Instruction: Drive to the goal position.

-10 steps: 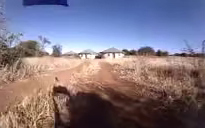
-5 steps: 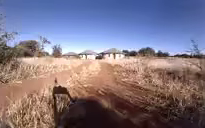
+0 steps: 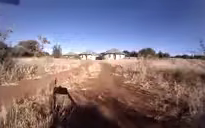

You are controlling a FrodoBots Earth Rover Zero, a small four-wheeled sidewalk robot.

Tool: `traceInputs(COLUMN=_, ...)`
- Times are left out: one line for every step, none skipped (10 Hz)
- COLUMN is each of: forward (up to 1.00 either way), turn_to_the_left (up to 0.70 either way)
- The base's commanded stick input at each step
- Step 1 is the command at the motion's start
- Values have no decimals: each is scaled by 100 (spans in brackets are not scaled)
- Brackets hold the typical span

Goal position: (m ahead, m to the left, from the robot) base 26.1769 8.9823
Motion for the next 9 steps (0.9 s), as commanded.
traceInputs(forward=50, turn_to_the_left=0)
traceInputs(forward=50, turn_to_the_left=0)
traceInputs(forward=50, turn_to_the_left=0)
traceInputs(forward=50, turn_to_the_left=0)
traceInputs(forward=50, turn_to_the_left=0)
traceInputs(forward=50, turn_to_the_left=0)
traceInputs(forward=50, turn_to_the_left=0)
traceInputs(forward=50, turn_to_the_left=0)
traceInputs(forward=50, turn_to_the_left=0)
